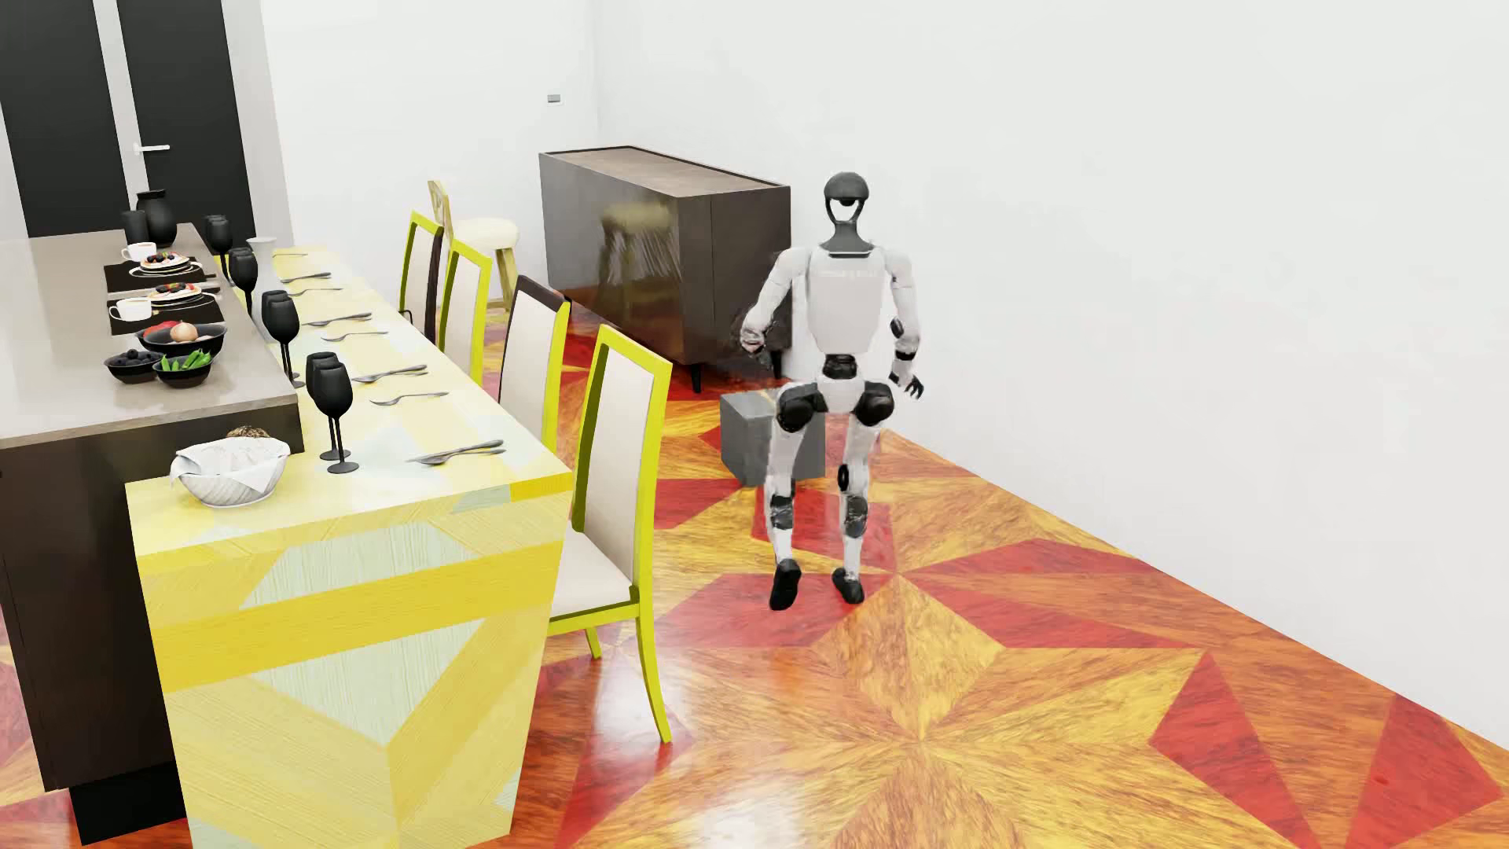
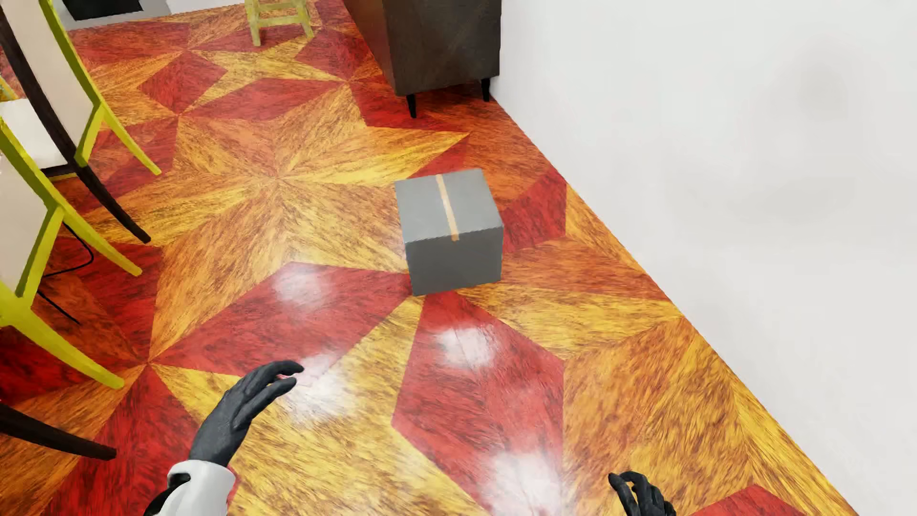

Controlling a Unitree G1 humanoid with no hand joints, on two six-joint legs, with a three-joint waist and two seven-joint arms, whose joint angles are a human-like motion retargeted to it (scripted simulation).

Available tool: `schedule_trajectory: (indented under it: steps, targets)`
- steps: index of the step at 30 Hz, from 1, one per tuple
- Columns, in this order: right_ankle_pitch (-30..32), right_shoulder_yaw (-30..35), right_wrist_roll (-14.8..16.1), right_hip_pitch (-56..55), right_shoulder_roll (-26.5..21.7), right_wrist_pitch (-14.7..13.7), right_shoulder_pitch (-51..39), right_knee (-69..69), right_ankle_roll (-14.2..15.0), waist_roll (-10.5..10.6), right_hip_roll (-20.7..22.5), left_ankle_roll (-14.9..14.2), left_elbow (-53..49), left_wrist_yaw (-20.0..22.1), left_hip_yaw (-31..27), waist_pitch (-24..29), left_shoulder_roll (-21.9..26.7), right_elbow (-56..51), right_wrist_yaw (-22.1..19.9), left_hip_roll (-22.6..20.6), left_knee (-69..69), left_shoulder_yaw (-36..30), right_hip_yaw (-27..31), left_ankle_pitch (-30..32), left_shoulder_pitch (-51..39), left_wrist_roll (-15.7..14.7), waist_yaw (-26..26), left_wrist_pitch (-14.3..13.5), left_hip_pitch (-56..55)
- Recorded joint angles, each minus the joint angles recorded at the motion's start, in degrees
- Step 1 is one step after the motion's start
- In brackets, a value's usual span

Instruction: Sit on the dark box

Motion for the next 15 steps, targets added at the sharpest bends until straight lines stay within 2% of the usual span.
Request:
schedule_trajectory:
  steps: [1,2,3,4,5,6,7,8,9,10,11,12,13,14,15]
  targets:
    - [-0.99,0.34,2.59,3.57,0.12,0.94,-1.19,-1.62,-0.81,-0.05,1.27,0.63,0.86,-1.86,-1.14,1.39,-0.61,-7.16,4.53,-0.75,1.08,-0.27,3.46,-1.53,0.44,-0.78,0.95,0.32,-5.89]
    - [-3.07,2.11,1.96,6.92,-0.15,-0.70,-1.59,-2.85,-1.01,-0.65,1.90,1.03,1.69,-1.35,-1.85,1.54,-1.23,-10.92,5.53,-1.48,-1.80,0.80,4.77,-2.38,1.64,-2.57,2.13,0.65,-10.68]
    - [-5.11,1.58,-0.27,10.65,-1.09,-2.27,-3.35,-4.40,-1.12,-1.01,2.05,1.87,1.94,0.13,-3.23,2.06,-1.67,-14.38,11.99,-2.80,-7.47,2.16,6.67,-4.08,2.02,-3.07,2.80,1.33,-13.99]
    - [-7.18,2.04,-3.51,13.16,-1.78,-2.81,-3.88,-4.55,1.07,-1.35,0.49,1.65,1.58,1.93,-4.66,2.53,-2.05,-16.60,13.96,-3.99,-15.79,3.30,7.73,-4.08,2.57,-2.21,3.93,0.23,-15.93]
    - [-7.86,3.57,-4.98,14.73,-2.59,-3.92,-5.45,-4.90,2.50,-1.18,-0.64,1.10,0.75,2.50,-6.68,3.31,-2.83,-19.15,17.64,-3.72,-27.51,5.02,9.92,-1.19,2.62,-1.33,4.75,3.51,-16.52]
    - [-9.50,4.69,-5.88,13.48,-3.89,-4.45,-6.32,-0.72,5.39,-1.08,-2.81,0.19,-0.15,2.38,-8.78,3.48,-2.66,-22.12,20.77,-3.07,-39.27,6.50,11.12,3.12,3.20,1.08,5.53,3.44,-17.09]
    - [-10.71,11.00,-5.11,10.70,-4.80,-4.33,-6.47,4.30,8.17,1.38,-3.60,-0.14,-2.49,0.76,-11.16,2.95,-3.41,-22.82,16.13,-0.98,-52.01,10.79,12.65,9.61,5.67,2.62,3.77,5.54,-16.78]
    - [-11.01,12.53,-5.91,10.36,-4.60,-6.14,-6.31,6.93,10.73,2.00,-4.86,0.14,-3.25,1.35,-12.56,4.36,-2.89,-25.22,17.98,2.10,-60.62,12.70,13.81,16.33,7.89,3.79,3.32,6.18,-14.10]
    - [-11.42,13.64,-4.41,8.39,-4.36,-5.76,-5.18,10.97,11.55,3.00,-5.32,-5.00,-3.35,0.81,-14.44,5.26,-2.33,-26.56,13.29,5.15,-59.86,13.85,15.46,15.08,10.26,4.35,4.07,5.58,-13.10]
    - [-11.00,14.09,-3.60,7.10,-4.78,-5.06,-5.65,13.99,14.13,3.36,-6.90,-10.19,-2.67,1.07,-13.81,8.89,-1.38,-28.24,8.48,6.53,-57.68,14.60,19.83,15.18,10.09,4.04,3.35,5.66,-11.38]
    - [-10.26,8.78,-4.48,6.32,-6.41,-4.35,-3.45,15.47,16.19,5.68,-10.37,-12.14,-1.52,-3.09,-13.17,9.34,-0.80,-29.03,6.72,5.00,-52.81,11.73,19.65,9.21,10.35,5.99,3.47,4.59,-11.22]
    - [-9.09,6.63,-5.00,2.38,-6.54,-3.45,-2.73,20.53,13.08,6.04,-11.98,-6.64,1.80,-4.70,-6.51,9.88,0.81,-28.55,5.38,2.88,-49.24,10.05,18.77,3.28,10.19,5.75,1.10,3.61,-10.94]
    - [-7.74,4.09,-3.56,-2.93,-5.22,0.83,-3.74,27.37,5.60,5.64,-11.68,-5.02,6.69,-8.66,-7.47,10.74,3.32,-24.00,2.19,-0.12,-42.70,4.37,20.01,0.87,6.74,6.39,1.08,3.32,-14.58]
    - [-10.50,1.99,-1.84,-3.78,-4.12,4.93,-5.36,31.94,1.84,4.84,-11.61,-4.92,13.07,-7.01,-9.57,14.17,4.89,-20.98,-4.09,-3.51,-39.13,-3.29,20.82,-3.62,1.40,7.88,1.60,3.47,-14.91]
    - [-11.94,1.60,1.52,-5.50,-2.61,5.04,-5.72,35.38,3.36,4.32,-11.58,-2.09,16.65,-9.89,-8.64,16.37,6.04,-19.92,-6.96,-4.03,-42.86,-5.66,18.95,-5.38,-1.36,9.13,1.00,6.21,-11.64]
